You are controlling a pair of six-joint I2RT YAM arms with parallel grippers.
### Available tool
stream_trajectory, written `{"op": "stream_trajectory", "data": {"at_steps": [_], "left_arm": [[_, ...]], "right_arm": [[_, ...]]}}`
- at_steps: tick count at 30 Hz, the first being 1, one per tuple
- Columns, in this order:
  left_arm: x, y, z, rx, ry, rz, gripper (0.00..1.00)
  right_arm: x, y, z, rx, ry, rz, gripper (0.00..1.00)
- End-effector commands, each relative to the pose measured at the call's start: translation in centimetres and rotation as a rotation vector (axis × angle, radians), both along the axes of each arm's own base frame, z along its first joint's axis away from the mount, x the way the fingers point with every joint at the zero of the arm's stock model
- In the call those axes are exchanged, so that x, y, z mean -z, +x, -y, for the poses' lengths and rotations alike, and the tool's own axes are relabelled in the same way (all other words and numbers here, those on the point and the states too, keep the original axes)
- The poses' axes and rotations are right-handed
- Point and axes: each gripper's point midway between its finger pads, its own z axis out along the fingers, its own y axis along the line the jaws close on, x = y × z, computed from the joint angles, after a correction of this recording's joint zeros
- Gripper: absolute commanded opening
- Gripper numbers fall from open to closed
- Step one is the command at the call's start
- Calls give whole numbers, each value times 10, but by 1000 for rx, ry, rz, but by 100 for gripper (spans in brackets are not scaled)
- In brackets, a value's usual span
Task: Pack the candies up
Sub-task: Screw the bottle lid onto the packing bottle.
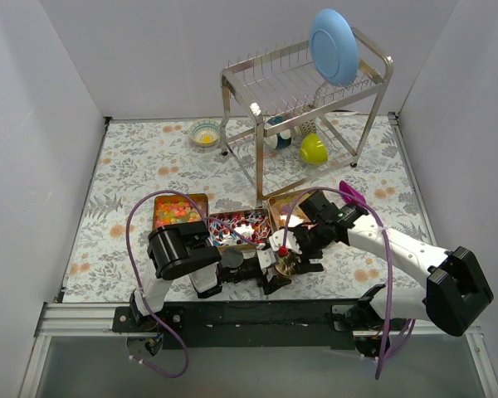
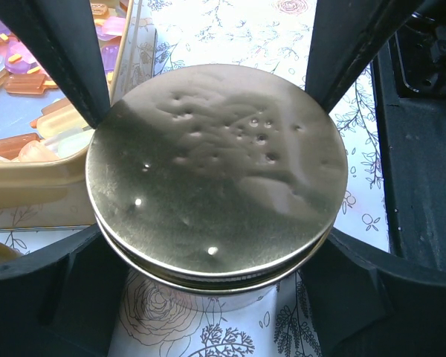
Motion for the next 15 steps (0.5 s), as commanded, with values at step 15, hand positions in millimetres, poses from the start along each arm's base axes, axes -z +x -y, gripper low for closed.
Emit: {"op": "stream_trajectory", "data": {"at_steps": [15], "left_arm": [[-4,-13,-20,29,-83,57,0]], "right_arm": [[6,-43,86,119,-275,-113,82]]}}
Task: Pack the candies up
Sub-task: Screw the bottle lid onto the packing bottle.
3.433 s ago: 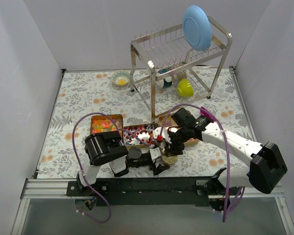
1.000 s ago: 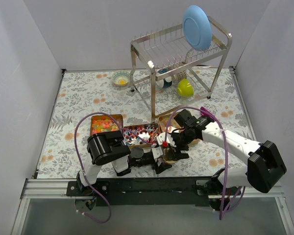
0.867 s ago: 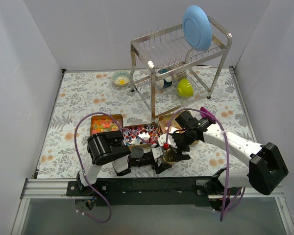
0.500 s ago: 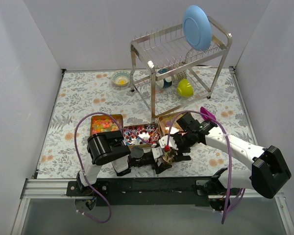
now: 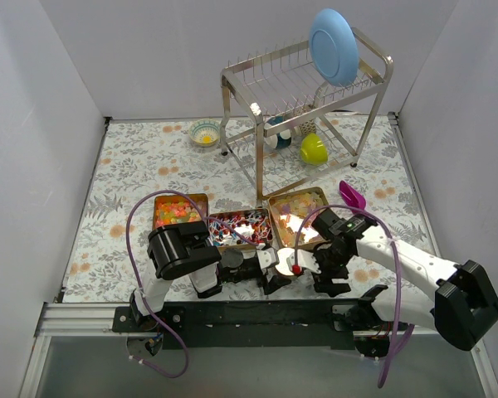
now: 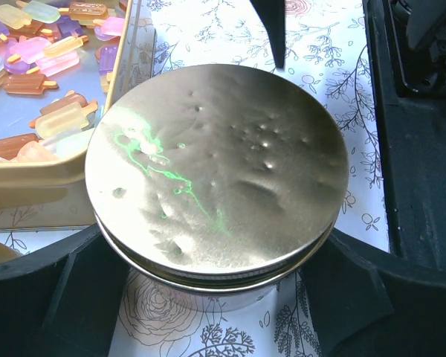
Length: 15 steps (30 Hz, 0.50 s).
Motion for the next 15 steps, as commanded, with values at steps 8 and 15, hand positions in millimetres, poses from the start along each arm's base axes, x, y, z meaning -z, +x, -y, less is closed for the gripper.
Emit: {"op": "stream_trajectory", "data": {"at_steps": [8,15], "left_arm": [[1,-39,-19,169,-69,23,0],[5,-40,-19,180,-53,25,0]], "right_arm": [[-80,71,-64,-1,322,205,93],[-64,68,-95,-169,331,124,94]]}}
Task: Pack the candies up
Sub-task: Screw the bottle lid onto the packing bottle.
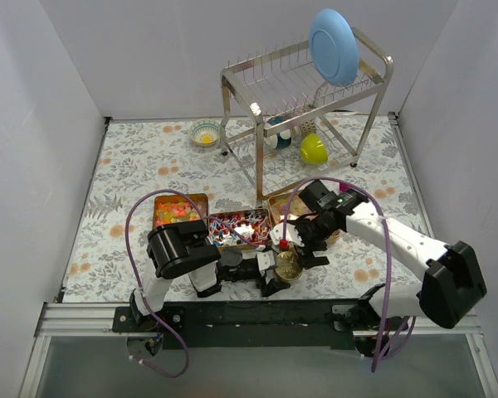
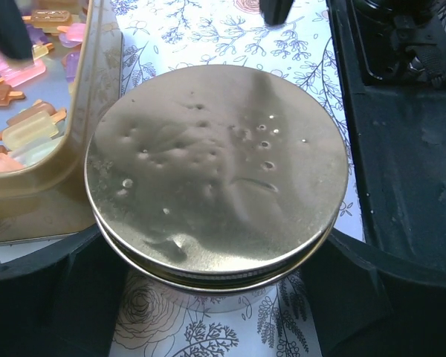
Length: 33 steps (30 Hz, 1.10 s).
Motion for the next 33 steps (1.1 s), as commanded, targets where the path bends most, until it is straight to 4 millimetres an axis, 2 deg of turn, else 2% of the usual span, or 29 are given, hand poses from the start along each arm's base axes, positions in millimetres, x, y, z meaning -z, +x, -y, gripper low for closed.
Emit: {"op": "stream_trajectory", "data": {"at_steps": [1,6,8,17,27,30,33], "left_arm": [[6,-27,-19,83,-48,27,0],[7,-20,-19,46,-42,34,0],[6,-18,-19,37,-44,36,0],[7,-5,-20,-26,-48,16,0],[6,3,-21,-55,-50,13,0],[7,2,-22,-51,-47,13,0],[5,1,-21,-40,-55,15,0]], "right_arm": [[-3,0,-26,-112,70,-21,94],[3,-17,-30,-179,37,-125,94],[5,-25,-25,-194,16,-156,98],[15,-43,-4,-168,-45,-178,98],[48,-72,49,-122,-214,-211,98],[39,-76,54,-111,-216,-204,96],[26,-71,54,-85,-198,-159,95]]}}
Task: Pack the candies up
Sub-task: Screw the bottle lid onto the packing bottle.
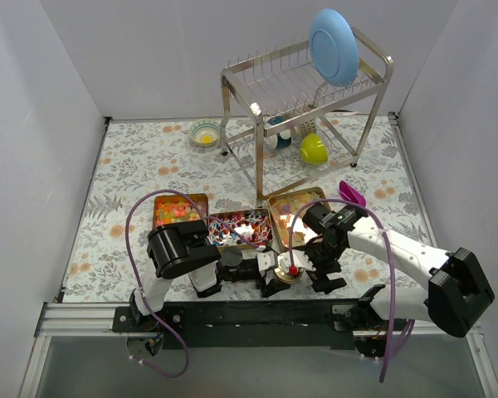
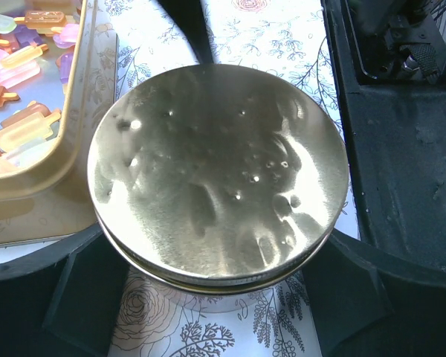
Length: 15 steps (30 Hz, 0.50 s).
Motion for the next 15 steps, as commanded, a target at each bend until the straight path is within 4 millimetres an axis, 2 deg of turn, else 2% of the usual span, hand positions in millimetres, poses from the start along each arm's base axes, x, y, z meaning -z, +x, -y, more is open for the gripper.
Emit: {"op": "stream_trajectory", "data": {"at_steps": [1,6,7,10,15], "left_arm": [[6,-2,-20,-33,-54,13,0],[5,-4,-20,-25,-56,13,0],[5,-5,-21,-19,-55,11,0],[5,-6,-20,-11,-55,10,0],[6,-6,-21,-11,-49,12,0]], "right_arm": [[-23,-11,11,50,-12,0,94],[-39,20,-13,134,75,82,95],[-45,29,-25,146,115,101,95],[-47,42,-46,176,170,89,95],[-44,50,-64,153,222,73,96]]}}
